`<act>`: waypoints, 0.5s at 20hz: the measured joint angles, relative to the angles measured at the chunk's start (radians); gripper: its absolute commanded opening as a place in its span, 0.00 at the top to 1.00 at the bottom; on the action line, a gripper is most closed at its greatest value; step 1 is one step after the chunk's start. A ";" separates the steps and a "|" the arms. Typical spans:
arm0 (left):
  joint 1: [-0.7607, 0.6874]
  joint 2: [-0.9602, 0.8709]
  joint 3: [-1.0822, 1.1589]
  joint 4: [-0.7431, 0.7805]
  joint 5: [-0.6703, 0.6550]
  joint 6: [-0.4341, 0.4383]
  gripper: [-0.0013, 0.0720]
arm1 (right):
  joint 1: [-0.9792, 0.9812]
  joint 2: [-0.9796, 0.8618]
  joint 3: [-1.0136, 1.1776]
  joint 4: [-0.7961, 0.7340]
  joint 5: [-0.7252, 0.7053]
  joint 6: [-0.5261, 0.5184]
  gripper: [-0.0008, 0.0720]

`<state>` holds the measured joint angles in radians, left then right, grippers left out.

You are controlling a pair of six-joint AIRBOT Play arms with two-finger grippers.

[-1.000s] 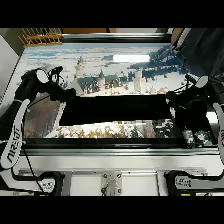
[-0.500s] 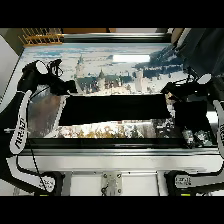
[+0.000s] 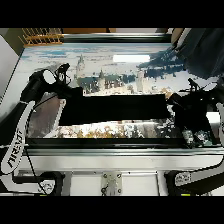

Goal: Fold the clothes and pants, and hang the long-sleeved shirts on hangers.

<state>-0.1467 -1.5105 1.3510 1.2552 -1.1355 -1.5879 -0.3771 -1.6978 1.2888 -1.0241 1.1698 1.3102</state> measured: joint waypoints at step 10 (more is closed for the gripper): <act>-0.053 0.011 -0.027 -0.002 0.054 -0.019 0.97 | 0.050 -0.103 -0.003 0.121 0.039 -0.057 0.97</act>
<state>-0.1997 -1.4994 1.3239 1.2533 -1.0813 -1.6073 -0.3275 -1.8008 1.2861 -0.9035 1.2091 1.2530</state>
